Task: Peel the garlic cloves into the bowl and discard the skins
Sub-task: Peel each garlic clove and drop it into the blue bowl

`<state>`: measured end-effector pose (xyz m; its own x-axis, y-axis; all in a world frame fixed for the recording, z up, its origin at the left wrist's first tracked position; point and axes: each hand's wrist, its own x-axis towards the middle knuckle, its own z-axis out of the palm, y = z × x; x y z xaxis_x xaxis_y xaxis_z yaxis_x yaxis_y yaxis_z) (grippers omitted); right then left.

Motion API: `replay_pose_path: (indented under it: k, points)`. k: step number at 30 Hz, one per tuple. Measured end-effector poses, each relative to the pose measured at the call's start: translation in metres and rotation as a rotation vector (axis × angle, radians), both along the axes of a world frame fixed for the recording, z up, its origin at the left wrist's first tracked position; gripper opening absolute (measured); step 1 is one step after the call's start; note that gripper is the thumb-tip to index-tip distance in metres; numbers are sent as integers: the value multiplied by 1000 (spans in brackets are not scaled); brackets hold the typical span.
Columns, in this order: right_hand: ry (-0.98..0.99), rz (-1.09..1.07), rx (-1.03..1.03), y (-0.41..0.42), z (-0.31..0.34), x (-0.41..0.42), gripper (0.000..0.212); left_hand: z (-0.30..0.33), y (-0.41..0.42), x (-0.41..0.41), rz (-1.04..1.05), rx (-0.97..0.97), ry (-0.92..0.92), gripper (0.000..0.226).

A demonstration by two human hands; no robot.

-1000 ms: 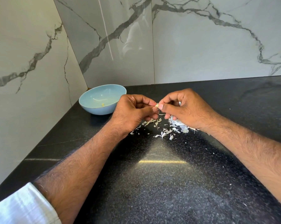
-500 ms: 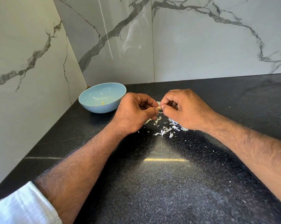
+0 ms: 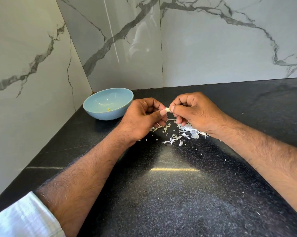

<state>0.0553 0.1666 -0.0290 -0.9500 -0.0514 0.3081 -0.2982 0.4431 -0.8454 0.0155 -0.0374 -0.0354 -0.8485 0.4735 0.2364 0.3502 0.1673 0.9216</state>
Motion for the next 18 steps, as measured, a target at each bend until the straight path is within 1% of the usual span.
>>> replay_pose_path:
  k: [3,10,14,18]
  points:
    - [-9,22,-37,-1,2,1,14,0,2,0,-16,-18,-37,8]
    - [25,4,8,-1,2,1,15,0,2,1,-83,47,-174,18]
    - [25,-15,4,0,2,1,12,1,1,0,-138,81,-205,17]
    - [24,-81,40,1,1,1,8,4,4,4,-201,166,-230,12]
